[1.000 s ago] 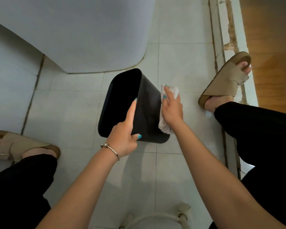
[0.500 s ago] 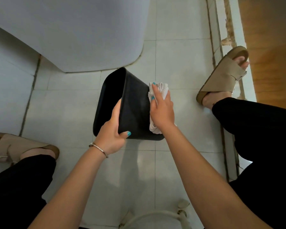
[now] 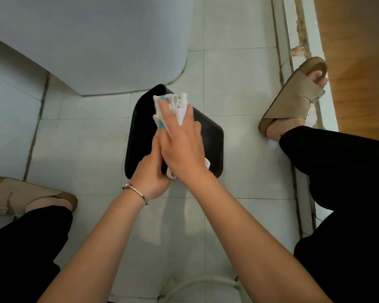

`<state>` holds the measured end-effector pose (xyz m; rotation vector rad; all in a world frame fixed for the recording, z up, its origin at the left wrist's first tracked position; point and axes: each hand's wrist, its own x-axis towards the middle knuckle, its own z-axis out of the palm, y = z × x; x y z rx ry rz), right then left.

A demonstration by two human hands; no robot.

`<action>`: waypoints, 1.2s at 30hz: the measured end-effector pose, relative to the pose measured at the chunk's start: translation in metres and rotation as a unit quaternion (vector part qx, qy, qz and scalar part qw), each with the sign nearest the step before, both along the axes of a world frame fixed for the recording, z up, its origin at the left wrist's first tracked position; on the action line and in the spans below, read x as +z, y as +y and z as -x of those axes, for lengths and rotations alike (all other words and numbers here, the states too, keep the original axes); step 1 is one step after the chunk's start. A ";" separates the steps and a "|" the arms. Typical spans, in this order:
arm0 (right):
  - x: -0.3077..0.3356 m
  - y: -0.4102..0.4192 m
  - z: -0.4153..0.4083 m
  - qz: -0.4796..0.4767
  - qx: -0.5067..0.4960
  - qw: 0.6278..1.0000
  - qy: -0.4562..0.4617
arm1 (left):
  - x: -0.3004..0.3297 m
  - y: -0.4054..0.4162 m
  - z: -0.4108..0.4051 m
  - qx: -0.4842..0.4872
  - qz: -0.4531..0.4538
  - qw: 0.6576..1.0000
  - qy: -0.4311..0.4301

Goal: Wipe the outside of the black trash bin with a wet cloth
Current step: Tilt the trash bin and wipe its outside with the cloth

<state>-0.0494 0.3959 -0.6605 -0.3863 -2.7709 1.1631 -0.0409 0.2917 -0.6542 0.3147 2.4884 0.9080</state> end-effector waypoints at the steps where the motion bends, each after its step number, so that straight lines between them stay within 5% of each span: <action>1: 0.000 -0.002 -0.002 -0.001 0.009 1.000 0.006 | 0.001 -0.001 0.000 0.001 0.002 1.000 -0.002; 6: -0.014 0.008 -0.008 -0.014 -0.006 1.000 0.011 | 0.000 -0.001 -0.001 -0.016 0.011 1.000 0.015; 13: -0.072 0.045 -0.024 -0.001 -0.082 0.991 -0.110 | -0.007 -0.014 -0.005 0.033 -0.041 0.999 0.010; 20: -0.071 0.040 -0.032 0.076 -0.216 0.958 -0.171 | 0.000 0.006 0.004 -0.057 0.061 0.995 0.049; 28: -0.032 0.011 -0.035 0.053 -0.043 0.998 -0.002 | 0.000 0.005 0.003 -0.035 0.022 0.999 0.011; 36: -0.047 0.016 -0.038 -0.002 -0.038 0.999 -0.023 | -0.001 -0.007 0.007 -0.036 -0.014 0.999 -0.030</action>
